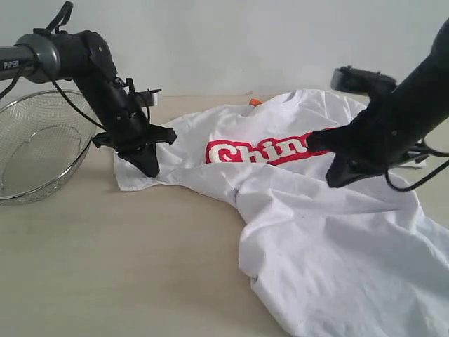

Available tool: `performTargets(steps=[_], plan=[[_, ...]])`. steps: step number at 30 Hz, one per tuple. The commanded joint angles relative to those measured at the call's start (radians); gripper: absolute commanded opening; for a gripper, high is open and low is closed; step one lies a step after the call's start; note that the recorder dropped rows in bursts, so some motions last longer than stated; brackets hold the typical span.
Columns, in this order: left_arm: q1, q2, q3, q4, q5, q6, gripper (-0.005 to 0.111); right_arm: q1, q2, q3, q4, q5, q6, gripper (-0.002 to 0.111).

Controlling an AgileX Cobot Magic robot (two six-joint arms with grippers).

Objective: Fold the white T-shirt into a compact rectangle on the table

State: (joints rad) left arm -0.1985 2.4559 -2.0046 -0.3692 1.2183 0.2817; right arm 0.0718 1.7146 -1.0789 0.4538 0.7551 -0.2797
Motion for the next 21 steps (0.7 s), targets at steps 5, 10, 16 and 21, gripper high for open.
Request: performTargets(steps=[5, 10, 16, 21], plan=[[-0.006, -0.005, 0.007, 0.050, 0.003, -0.021, 0.005, 0.087, 0.044, 0.149, -0.039, -0.086, 0.033, 0.000], [-0.006, -0.005, 0.007, 0.049, -0.003, -0.029, 0.005, 0.087, 0.077, 0.151, -0.095, -0.094, 0.062, 0.000], [-0.004, -0.005, 0.007, 0.044, -0.040, -0.047, 0.005, 0.087, 0.112, 0.151, -0.283, -0.087, 0.204, 0.000], [-0.004, -0.011, -0.015, -0.138, -0.006, 0.032, 0.005, 0.087, 0.132, 0.150, -0.437, -0.088, 0.334, 0.000]])
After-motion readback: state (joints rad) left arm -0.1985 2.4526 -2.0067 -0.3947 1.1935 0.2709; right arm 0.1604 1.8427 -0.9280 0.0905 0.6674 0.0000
